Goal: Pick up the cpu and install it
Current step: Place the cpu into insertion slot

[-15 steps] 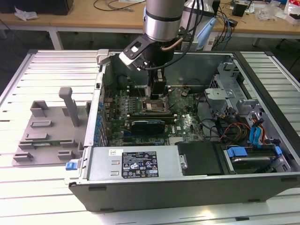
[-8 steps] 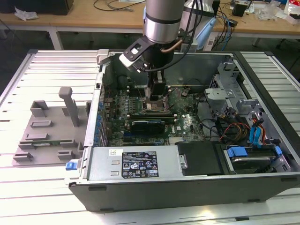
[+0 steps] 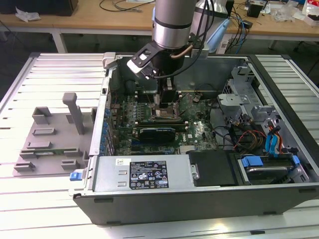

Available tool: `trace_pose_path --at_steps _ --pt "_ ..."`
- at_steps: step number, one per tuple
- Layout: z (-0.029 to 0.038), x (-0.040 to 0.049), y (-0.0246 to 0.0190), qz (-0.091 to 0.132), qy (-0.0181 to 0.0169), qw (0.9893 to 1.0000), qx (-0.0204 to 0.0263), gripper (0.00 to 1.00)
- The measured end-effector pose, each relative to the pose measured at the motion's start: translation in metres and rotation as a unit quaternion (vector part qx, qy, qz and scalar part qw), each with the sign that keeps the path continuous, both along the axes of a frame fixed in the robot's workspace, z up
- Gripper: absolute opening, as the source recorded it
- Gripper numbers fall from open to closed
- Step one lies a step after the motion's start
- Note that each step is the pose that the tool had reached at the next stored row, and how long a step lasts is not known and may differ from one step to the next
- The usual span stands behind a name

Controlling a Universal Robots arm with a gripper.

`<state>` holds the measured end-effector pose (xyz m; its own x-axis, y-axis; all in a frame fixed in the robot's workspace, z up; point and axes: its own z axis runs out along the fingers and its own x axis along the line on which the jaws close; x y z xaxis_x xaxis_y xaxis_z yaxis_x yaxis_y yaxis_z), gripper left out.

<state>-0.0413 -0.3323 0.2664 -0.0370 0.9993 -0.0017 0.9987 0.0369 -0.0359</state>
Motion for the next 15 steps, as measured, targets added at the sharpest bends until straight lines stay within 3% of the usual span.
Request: trace_pose_path --at_steps 6,15 --pt "-0.0088 0.0007 0.0063 0.0 0.0 1.0 0.0 0.55" --pt "-0.0185 0.0017 0.0074 0.0 0.0 1.0 0.0 0.55"
